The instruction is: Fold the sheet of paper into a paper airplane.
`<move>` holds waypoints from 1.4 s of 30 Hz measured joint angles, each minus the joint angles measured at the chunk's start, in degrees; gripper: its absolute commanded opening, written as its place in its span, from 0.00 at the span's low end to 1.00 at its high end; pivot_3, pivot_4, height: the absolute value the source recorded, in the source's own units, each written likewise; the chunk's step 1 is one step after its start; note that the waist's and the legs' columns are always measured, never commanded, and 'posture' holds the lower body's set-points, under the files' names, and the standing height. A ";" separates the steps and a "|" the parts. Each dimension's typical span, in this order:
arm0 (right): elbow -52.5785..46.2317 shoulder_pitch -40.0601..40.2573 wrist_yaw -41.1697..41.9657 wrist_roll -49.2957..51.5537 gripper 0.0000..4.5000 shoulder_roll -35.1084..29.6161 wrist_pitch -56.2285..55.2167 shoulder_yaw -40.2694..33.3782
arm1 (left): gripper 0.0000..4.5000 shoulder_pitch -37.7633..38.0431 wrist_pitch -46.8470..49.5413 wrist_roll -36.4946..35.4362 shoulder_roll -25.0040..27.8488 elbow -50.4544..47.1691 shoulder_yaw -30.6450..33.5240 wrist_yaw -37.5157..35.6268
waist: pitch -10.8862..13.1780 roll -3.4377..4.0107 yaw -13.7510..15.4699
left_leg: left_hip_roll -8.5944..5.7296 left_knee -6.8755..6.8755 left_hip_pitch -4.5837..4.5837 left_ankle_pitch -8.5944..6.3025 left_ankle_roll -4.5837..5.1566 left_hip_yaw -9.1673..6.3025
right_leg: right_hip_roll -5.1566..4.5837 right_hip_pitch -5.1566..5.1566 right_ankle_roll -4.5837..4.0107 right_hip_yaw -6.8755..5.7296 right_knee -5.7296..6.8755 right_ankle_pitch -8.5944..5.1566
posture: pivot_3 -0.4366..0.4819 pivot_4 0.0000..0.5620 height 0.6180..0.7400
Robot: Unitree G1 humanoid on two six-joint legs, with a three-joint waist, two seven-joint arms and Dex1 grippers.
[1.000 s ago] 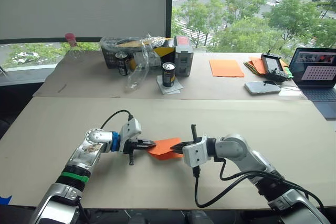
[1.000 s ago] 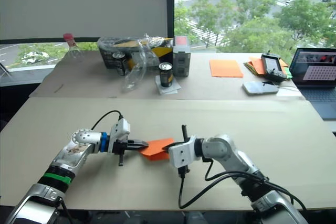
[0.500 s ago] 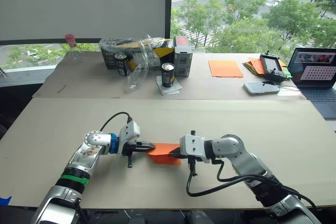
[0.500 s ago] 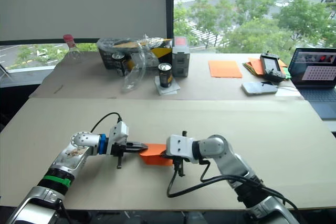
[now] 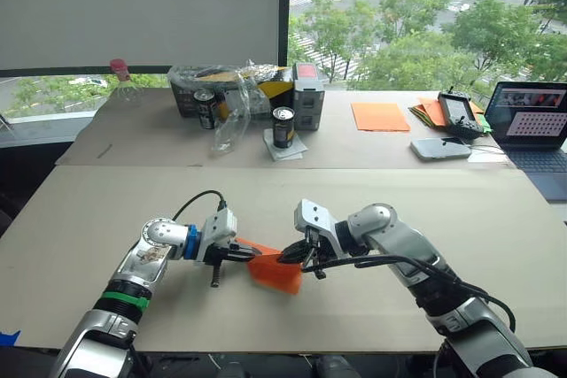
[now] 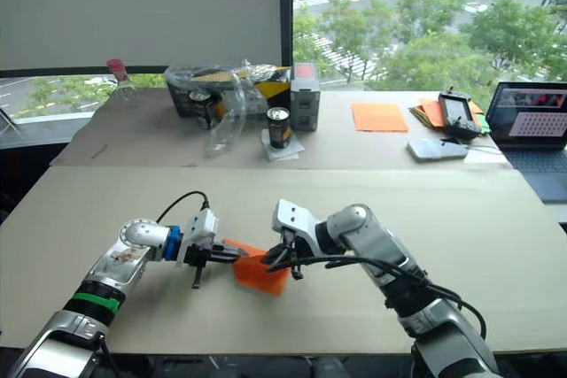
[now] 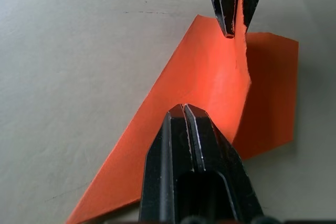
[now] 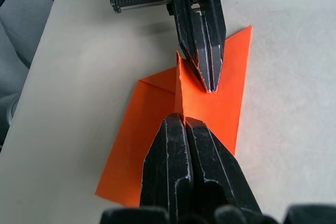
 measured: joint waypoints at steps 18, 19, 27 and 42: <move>-0.20 2.70 -4.28 6.86 0.00 0.60 14.34 -3.61 | 0.01 -1.05 -1.36 0.27 -1.00 2.47 -0.12 -0.36 | -0.14 0.11 0.27 | -0.03 0.00 0.00 0.00 0.00 0.01 | -0.03 0.02 0.01 0.00 0.00 0.00 | 0.48 0.27 0.92; -0.20 2.83 -4.94 7.13 0.00 0.60 14.53 -3.87 | 0.01 -1.29 -1.36 0.27 -1.03 2.57 -0.15 -0.51 | -0.14 0.12 0.28 | -0.03 0.00 0.00 0.00 0.00 0.00 | -0.03 0.02 0.01 0.00 0.00 0.00 | 0.48 0.27 0.92; 1.28 4.66 -9.13 11.59 0.00 1.49 17.78 -8.48 | 0.01 -2.03 -1.38 0.28 -1.58 3.82 -0.24 -1.02 | -0.17 0.11 0.43 | -0.03 0.00 0.04 0.00 0.00 -0.01 | -0.04 0.09 0.01 0.00 -0.02 0.00 | 0.48 0.27 0.92; 7.08 2.35 -10.15 12.73 0.00 2.65 17.10 -8.60 | 0.01 -2.33 -1.37 1.08 -1.92 5.38 -0.21 -1.17 | -0.36 0.09 0.07 | 0.00 0.00 0.80 -0.08 0.14 -0.01 | -0.01 0.97 0.39 -0.02 -0.19 -0.23 | 0.48 0.27 0.92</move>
